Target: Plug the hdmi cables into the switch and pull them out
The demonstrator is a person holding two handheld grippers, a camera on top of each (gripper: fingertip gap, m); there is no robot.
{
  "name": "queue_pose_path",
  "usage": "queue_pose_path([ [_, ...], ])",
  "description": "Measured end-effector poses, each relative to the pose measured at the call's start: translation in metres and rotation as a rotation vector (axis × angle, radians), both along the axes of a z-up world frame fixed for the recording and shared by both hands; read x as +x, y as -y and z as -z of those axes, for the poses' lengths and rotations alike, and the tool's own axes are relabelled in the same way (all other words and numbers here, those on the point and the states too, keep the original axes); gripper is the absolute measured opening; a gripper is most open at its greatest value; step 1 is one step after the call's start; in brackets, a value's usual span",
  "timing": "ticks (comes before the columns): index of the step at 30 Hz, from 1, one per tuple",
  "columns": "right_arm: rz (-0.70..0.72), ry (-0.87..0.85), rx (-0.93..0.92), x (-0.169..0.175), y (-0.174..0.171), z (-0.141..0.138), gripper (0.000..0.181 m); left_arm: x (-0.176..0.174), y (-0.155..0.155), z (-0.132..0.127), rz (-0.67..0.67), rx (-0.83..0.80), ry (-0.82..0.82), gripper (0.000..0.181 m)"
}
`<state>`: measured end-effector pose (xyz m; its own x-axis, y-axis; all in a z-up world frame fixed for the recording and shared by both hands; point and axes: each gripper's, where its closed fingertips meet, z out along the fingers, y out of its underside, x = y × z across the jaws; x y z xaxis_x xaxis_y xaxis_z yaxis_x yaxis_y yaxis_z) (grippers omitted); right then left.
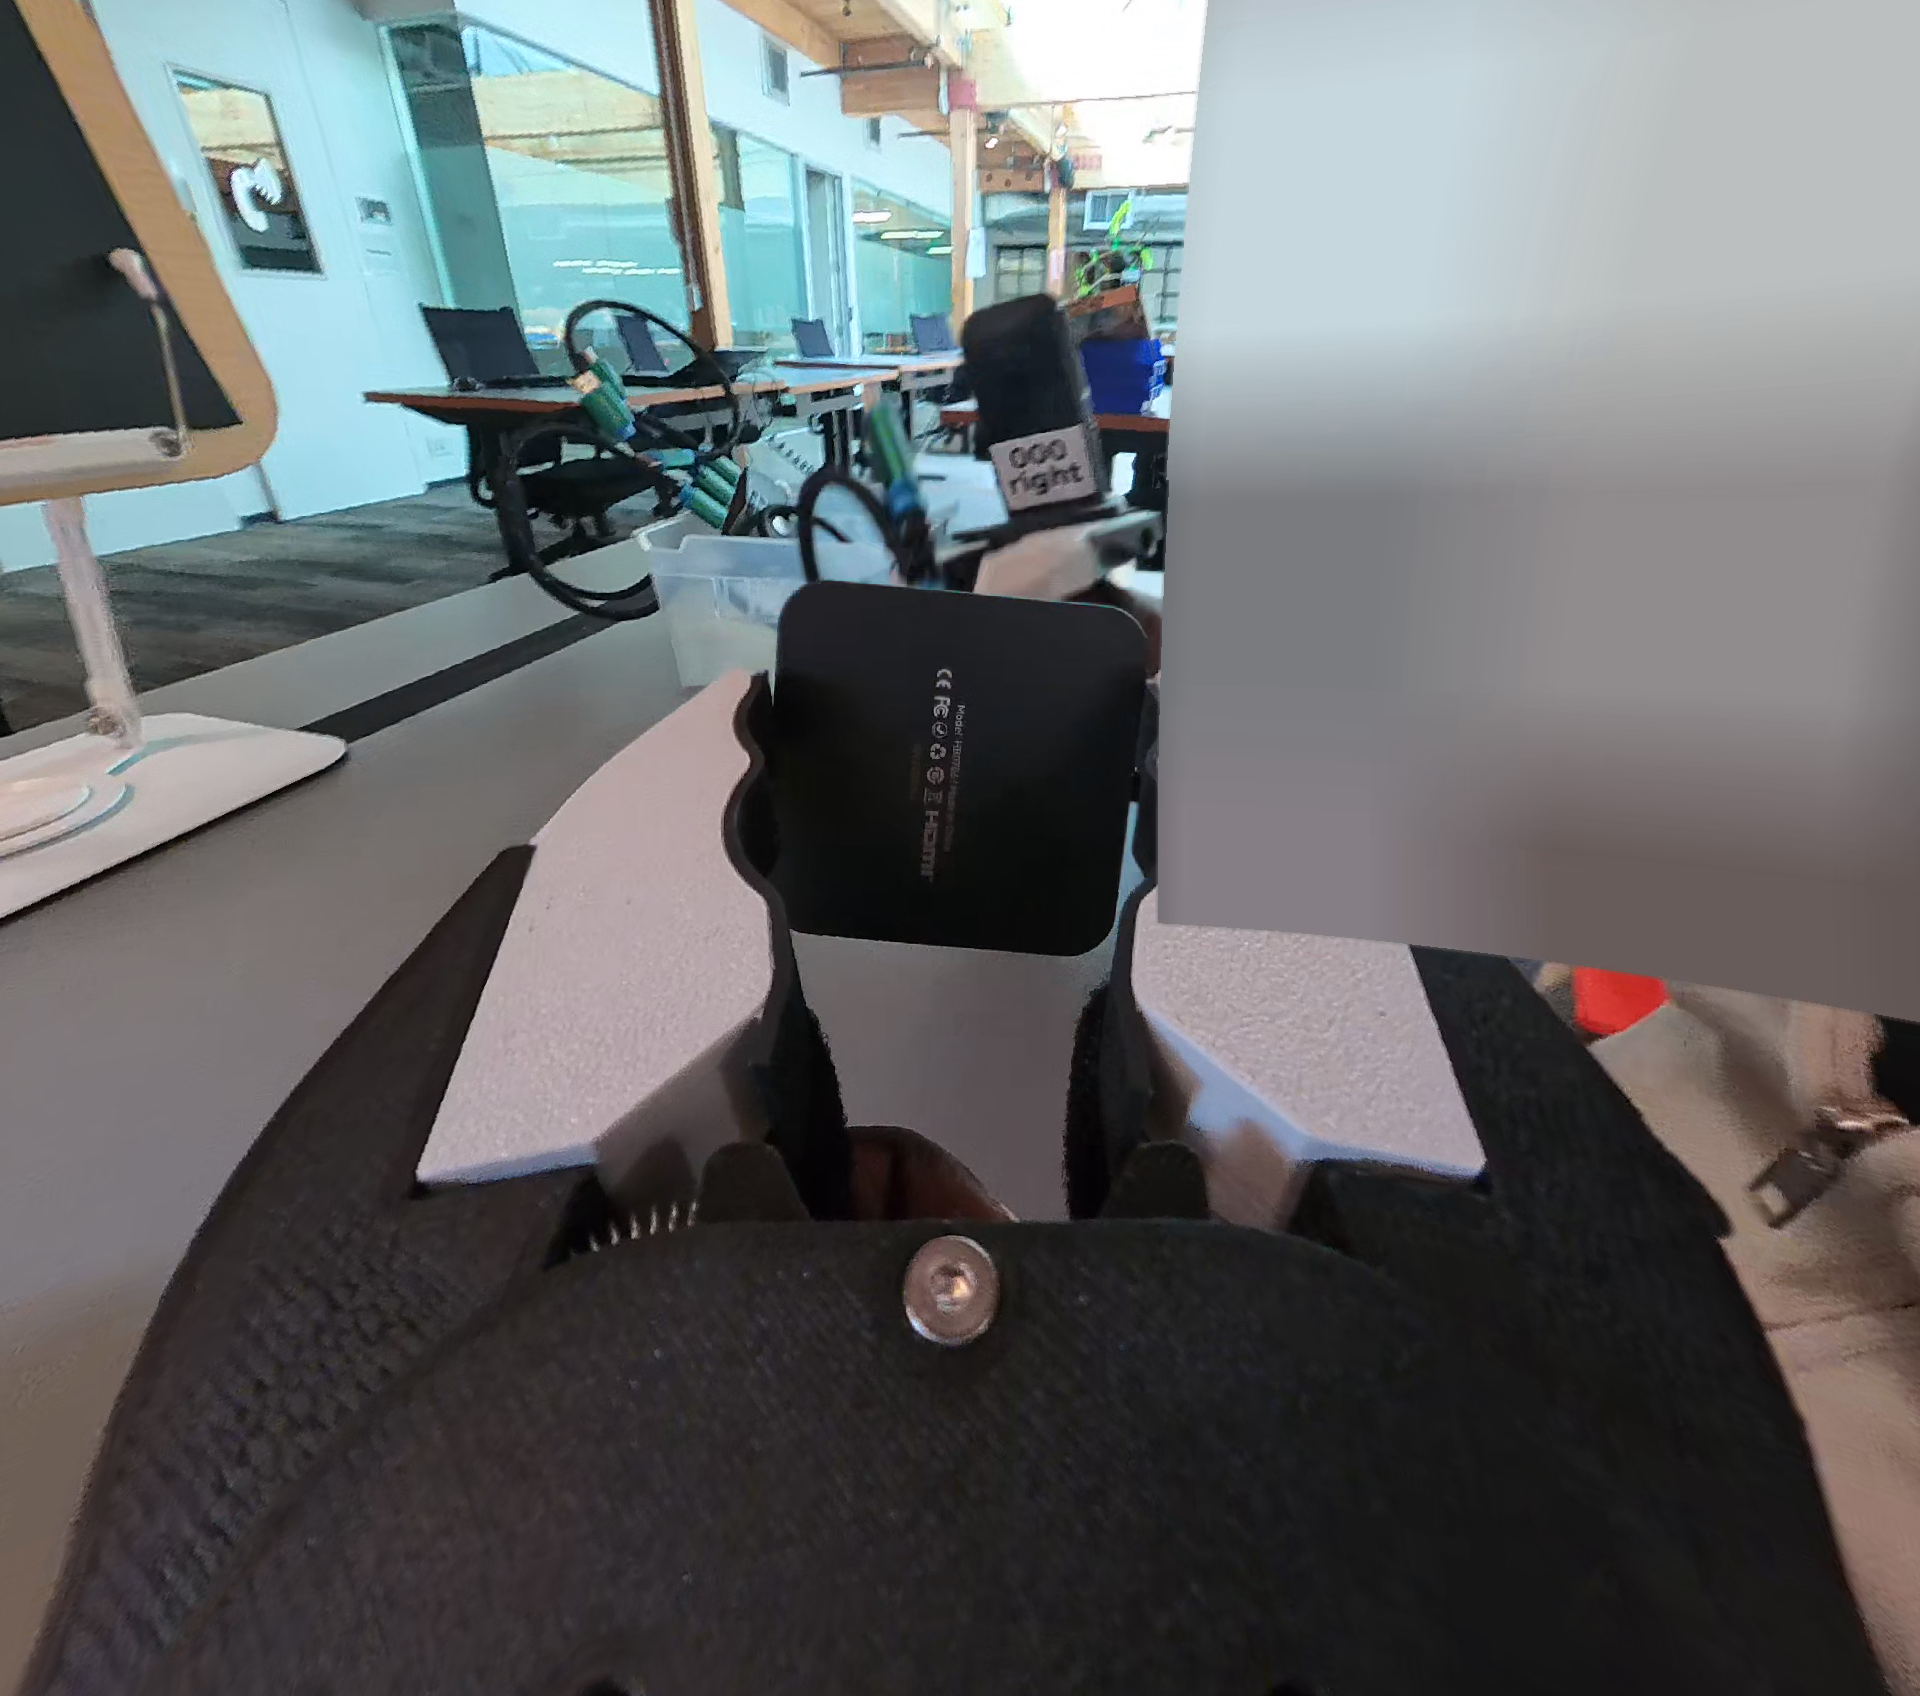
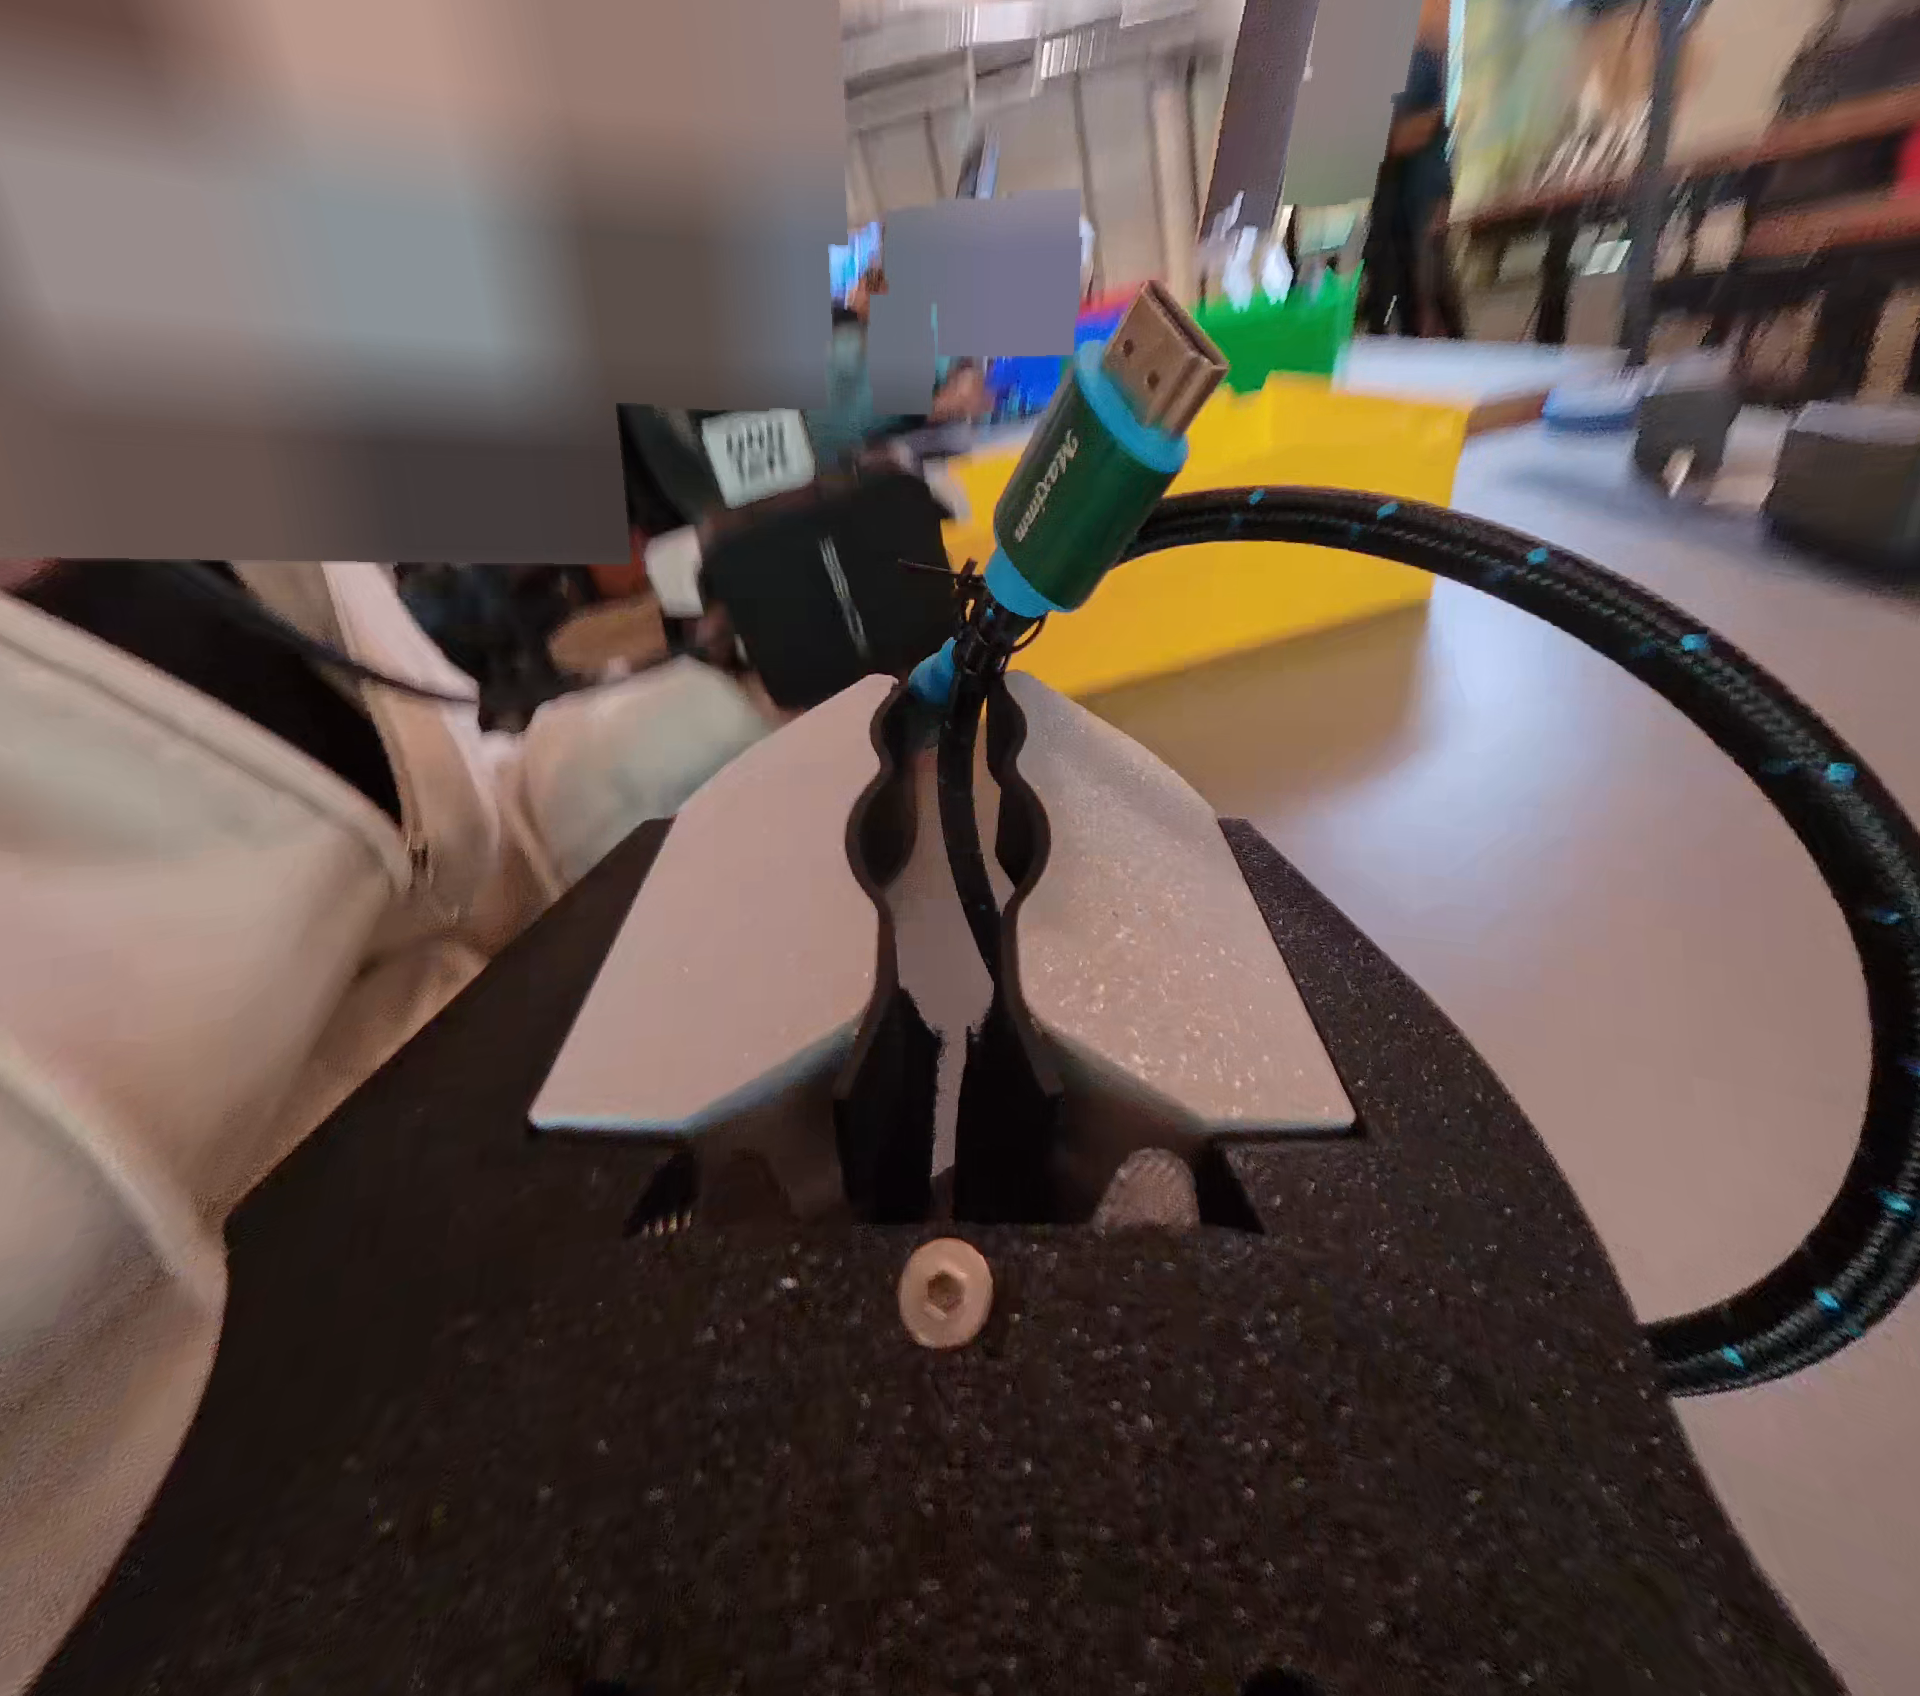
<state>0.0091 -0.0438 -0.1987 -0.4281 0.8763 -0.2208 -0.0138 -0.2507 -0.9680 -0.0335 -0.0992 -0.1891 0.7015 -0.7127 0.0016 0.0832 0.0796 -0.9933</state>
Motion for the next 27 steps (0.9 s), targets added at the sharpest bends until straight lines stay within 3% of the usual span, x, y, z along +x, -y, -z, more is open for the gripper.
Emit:
queue_pose_path([
  [5, 0.134, -0.277, -0.113, -0.003, -0.001, -0.048, 0.017, 0.001, -0.009, -0.008, -0.133, 0.083, -0.011, 0.066],
  [9, 0.159, -0.311, -0.078, -0.013, 0.017, -0.063, 0.014, 0.005, -0.012, -0.007, -0.158, 0.081, -0.026, 0.066],
  [16, 0.215, -0.149, 0.253, -0.017, 0.024, -0.053, 0.014, 0.009, -0.016, 0.011, -0.188, 0.038, -0.193, 0.067],
  [27, 0.207, -0.080, 0.389, -0.014, 0.030, -0.033, 0.007, 0.019, -0.013, 0.018, -0.106, -0.004, -0.187, 0.067],
])
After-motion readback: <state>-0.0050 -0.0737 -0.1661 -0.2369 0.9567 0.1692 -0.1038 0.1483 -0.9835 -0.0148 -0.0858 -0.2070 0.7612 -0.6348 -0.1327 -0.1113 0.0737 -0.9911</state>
